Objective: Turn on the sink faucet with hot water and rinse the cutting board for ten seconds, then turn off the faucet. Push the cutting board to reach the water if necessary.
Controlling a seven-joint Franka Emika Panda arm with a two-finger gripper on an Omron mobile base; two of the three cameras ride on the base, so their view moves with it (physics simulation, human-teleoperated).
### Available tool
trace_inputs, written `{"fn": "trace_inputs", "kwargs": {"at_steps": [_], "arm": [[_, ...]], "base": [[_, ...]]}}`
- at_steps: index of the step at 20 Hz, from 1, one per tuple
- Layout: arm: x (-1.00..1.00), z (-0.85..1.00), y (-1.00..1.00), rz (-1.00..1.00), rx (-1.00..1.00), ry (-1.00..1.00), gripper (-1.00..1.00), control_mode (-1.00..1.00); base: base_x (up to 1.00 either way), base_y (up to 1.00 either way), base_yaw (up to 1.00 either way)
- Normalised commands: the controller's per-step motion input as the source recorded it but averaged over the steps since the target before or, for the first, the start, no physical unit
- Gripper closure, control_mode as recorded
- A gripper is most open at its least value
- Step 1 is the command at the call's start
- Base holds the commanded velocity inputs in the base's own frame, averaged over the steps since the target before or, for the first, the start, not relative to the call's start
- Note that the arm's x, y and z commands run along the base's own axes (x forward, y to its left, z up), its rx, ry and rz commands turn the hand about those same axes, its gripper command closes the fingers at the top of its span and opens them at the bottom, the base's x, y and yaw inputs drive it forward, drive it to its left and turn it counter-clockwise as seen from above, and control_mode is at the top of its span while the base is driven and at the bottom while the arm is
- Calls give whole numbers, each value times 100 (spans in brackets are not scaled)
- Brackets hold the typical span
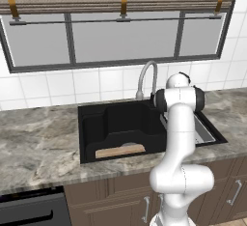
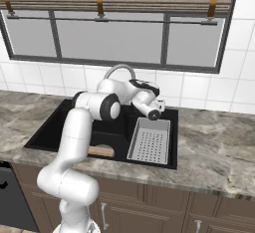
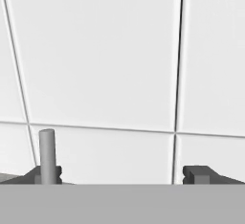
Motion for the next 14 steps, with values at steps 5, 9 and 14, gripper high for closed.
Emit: {"fn": "trace_inputs", "kwargs": {"at_steps": [5, 9, 14], "arm": [[-25, 0, -47, 0, 0, 0, -100, -100], [-21, 0, -51, 0, 0, 0, -100, -100], [-36, 0, -63, -3, 0, 0, -100, -100]], "base": [[0, 0, 0], [0, 0, 0], [0, 0, 0]]}}
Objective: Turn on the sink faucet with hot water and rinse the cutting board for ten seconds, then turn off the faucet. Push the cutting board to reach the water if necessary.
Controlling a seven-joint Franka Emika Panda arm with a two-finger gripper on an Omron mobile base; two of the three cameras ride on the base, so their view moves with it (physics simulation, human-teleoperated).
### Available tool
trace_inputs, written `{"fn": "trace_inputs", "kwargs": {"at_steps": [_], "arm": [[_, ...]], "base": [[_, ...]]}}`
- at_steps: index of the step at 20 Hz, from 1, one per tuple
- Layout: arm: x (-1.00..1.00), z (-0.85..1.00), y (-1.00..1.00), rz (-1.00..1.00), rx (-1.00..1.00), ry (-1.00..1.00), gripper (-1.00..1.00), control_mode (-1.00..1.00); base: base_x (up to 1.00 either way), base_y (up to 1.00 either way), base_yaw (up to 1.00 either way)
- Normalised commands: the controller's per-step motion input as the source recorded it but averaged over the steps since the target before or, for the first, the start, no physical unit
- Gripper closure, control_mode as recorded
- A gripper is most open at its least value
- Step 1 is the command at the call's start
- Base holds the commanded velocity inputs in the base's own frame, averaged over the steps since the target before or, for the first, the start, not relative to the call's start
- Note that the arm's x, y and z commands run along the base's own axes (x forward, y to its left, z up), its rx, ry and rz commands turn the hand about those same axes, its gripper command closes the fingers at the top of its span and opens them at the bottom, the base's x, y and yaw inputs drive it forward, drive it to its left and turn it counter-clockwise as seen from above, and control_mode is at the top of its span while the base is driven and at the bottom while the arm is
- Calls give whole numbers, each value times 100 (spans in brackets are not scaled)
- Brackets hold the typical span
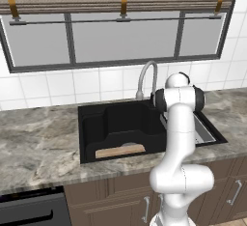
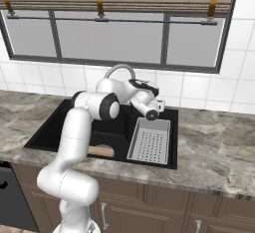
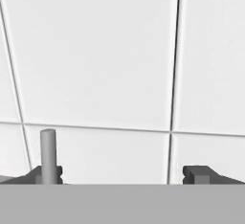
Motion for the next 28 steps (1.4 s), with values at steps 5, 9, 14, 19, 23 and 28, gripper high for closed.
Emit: {"fn": "trace_inputs", "kwargs": {"at_steps": [5, 9, 14, 19, 23, 28], "arm": [[-41, 0, -54, -1, 0, 0, -100, -100], [-52, 0, -53, 0, 0, 0, -100, -100], [-61, 0, -57, -1, 0, 0, -100, -100], [-67, 0, -68, -3, 0, 0, -100, -100], [-67, 0, -78, -3, 1, 0, -100, -100], [-64, -1, -83, -3, 2, 0, -100, -100]], "base": [[0, 0, 0], [0, 0, 0], [0, 0, 0], [0, 0, 0], [0, 0, 0], [0, 0, 0]]}}
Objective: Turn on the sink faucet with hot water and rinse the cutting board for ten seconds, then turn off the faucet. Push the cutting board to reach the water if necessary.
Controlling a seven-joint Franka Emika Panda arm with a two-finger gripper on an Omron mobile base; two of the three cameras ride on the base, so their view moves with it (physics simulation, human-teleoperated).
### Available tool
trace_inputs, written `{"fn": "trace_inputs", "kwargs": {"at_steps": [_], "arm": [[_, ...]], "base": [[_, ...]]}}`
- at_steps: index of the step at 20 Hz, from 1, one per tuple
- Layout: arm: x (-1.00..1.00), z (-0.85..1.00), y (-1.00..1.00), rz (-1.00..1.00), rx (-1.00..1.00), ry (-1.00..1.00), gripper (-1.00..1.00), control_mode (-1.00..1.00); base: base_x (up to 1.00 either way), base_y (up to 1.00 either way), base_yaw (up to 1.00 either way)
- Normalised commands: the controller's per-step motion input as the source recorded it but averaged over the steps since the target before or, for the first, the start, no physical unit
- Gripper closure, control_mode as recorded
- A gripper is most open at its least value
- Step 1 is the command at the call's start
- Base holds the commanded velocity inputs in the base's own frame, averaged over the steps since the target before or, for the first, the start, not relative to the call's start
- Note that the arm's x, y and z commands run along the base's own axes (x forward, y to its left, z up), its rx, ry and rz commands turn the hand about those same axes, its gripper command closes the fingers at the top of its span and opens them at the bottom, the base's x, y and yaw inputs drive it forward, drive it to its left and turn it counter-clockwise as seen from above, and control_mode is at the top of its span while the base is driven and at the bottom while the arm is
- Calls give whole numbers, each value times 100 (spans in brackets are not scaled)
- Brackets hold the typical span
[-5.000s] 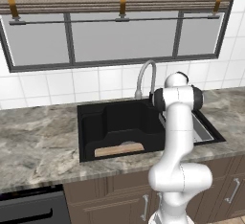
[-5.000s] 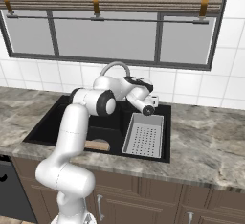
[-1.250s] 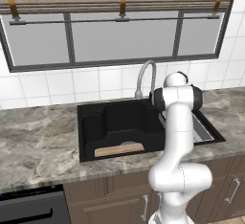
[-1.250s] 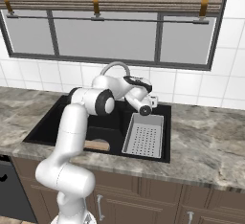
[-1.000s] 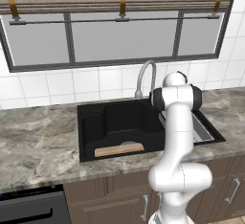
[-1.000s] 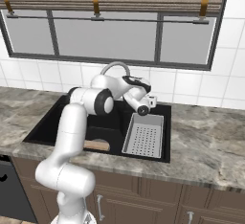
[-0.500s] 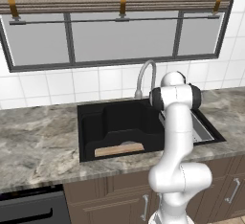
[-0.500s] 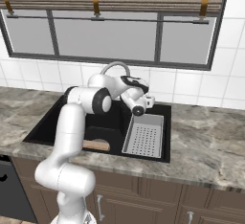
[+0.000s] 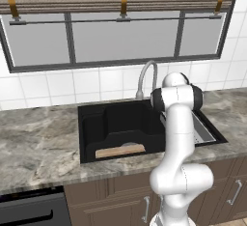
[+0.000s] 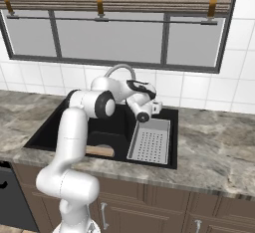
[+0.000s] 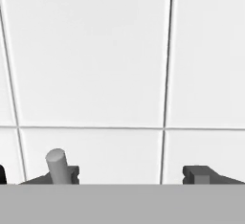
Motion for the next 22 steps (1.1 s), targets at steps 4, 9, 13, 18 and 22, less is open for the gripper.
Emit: {"fn": "trace_inputs", "kwargs": {"at_steps": [4, 9, 13, 18, 22], "arm": [[-67, -4, -83, -2, 1, 0, -100, -100], [-69, -5, -77, -3, 0, 0, -100, -100], [-71, -4, -72, -3, 0, 0, -100, -100], [-77, -3, -73, -3, 0, 0, -100, -100], [-63, 0, -89, -1, 1, 0, -100, -100]], "base": [[0, 0, 0], [0, 0, 0], [0, 0, 0], [0, 0, 0], [0, 0, 0]]}}
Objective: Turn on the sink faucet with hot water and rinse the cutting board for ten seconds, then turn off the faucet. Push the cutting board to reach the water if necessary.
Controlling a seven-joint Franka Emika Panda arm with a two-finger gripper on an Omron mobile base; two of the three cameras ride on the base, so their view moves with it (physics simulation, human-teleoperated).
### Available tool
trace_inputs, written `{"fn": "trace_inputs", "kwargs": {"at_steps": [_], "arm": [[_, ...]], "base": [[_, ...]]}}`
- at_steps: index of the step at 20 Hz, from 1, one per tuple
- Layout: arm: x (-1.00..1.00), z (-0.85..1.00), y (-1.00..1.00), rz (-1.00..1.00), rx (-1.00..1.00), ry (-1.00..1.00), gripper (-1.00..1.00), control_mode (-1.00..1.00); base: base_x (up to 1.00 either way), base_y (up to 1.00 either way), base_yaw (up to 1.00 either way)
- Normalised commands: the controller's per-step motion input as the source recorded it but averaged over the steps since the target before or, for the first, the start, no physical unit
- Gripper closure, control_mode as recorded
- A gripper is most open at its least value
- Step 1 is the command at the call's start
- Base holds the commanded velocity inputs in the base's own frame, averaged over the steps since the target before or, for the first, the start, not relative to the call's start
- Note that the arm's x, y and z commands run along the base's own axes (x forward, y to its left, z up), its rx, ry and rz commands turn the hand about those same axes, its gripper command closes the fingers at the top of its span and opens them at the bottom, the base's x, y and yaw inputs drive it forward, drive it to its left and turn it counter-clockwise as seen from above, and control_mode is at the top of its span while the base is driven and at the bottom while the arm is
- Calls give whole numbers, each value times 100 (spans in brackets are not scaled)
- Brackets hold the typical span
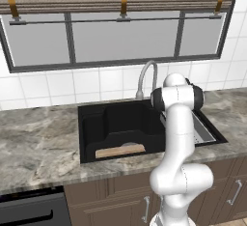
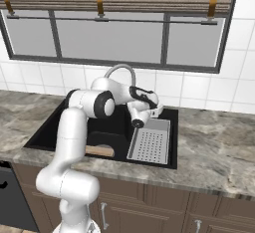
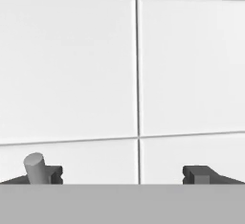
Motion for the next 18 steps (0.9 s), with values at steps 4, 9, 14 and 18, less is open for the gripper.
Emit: {"fn": "trace_inputs", "kwargs": {"at_steps": [4, 9, 14, 18], "arm": [[-47, 0, -100, 0, 3, 0, -100, -100], [-41, 0, -100, 0, 4, 0, -100, -100], [-44, 0, -100, 0, 5, 0, -100, -100], [-45, -1, -100, 0, 6, 0, -100, -100]], "base": [[0, 0, 0], [0, 0, 0], [0, 0, 0], [0, 0, 0]]}}
